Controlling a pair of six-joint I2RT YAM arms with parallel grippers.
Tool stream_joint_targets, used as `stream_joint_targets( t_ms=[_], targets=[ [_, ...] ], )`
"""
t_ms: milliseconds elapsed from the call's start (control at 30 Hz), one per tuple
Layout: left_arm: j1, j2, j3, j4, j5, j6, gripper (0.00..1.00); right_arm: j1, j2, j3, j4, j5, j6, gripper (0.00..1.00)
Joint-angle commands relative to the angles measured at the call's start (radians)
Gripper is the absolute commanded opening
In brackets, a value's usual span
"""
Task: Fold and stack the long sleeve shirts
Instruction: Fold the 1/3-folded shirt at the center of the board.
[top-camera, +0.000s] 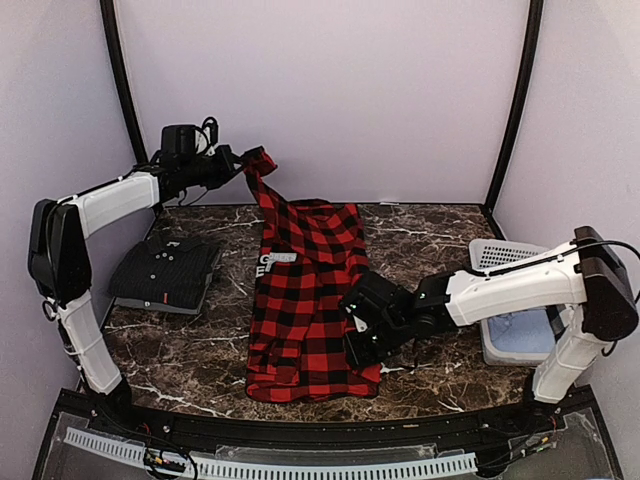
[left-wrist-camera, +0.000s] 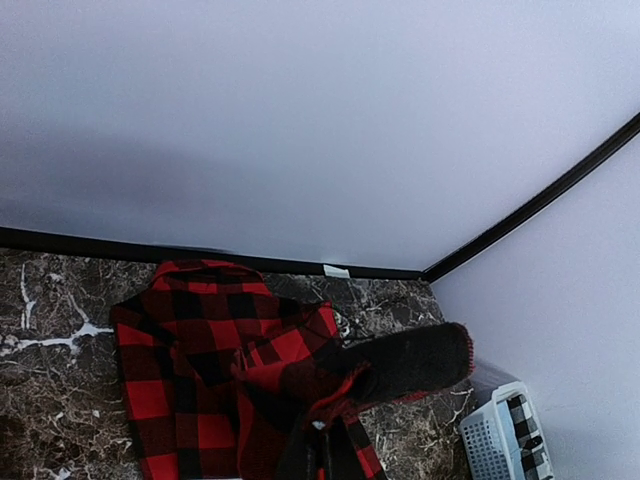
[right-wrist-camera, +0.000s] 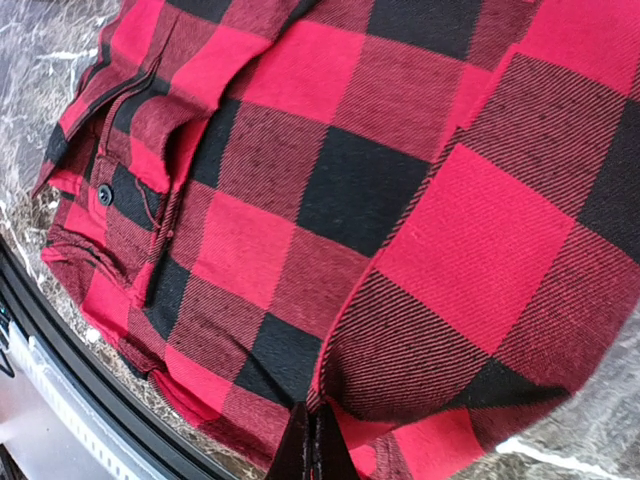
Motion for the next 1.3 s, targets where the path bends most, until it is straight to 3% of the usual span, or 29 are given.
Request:
stream_joint_targets(
  t_ms=[0,500,1267],
  targets=[
    [0.024,-0.075,-0.018,0.015,-0.010,0.030,0.00,0.008,0.034,0.040,0.054,-0.074,-0.028,0.00],
    [0.054,-0.054,0.092,0.062,0.043,0.042,0.00,-0.018,0.047,0.066,0.029,-0.124,-0.052,0.00],
    [0.053,-0.153,0.006,0.128,0.041,0.055,0.00,-0.019,0.101,0.035,0.087,-0.224,-0.058,0.00]
  ],
)
